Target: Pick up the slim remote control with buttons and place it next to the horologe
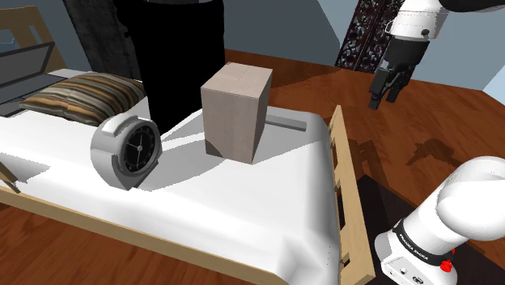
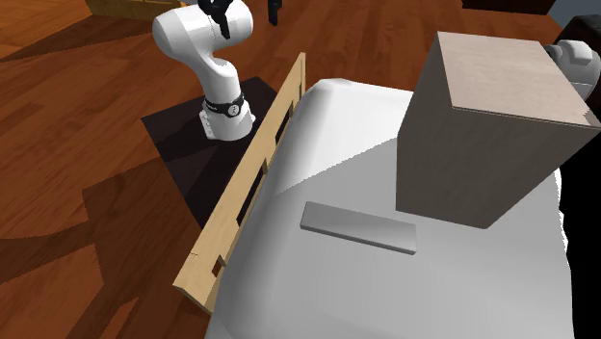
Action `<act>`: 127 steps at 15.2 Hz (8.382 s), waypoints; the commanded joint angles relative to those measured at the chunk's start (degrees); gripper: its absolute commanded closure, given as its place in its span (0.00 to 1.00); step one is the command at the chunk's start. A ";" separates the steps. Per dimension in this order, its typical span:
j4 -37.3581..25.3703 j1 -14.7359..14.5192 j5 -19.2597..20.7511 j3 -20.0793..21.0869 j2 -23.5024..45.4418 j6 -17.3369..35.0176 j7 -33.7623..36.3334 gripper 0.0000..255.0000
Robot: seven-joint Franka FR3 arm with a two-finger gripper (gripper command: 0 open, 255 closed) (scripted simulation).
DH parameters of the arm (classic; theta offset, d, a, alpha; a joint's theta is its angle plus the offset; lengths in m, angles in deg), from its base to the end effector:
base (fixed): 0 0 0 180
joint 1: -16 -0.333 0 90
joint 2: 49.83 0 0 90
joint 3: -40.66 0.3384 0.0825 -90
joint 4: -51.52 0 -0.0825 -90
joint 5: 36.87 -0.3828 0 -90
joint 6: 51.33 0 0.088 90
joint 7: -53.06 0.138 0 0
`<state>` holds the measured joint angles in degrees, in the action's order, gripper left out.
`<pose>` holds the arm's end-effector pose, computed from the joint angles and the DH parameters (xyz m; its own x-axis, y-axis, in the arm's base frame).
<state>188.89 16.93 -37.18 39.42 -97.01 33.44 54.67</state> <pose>0.2653 -0.0110 0.5590 0.9938 -0.0569 -0.0951 -0.0589 -0.9981 -0.0186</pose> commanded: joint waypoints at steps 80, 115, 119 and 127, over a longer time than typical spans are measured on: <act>-33.19 -6.15 -1.73 -4.92 55.81 27.36 -31.70 1.00; -49.38 -11.23 -0.93 -1.08 51.69 7.27 -22.11 1.00; -48.05 -14.10 -0.78 1.37 50.65 7.66 -16.80 1.00; -48.97 -19.80 -0.45 6.38 51.40 7.69 -6.08 1.00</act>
<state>140.60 -2.10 -37.72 45.15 -46.19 41.16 47.08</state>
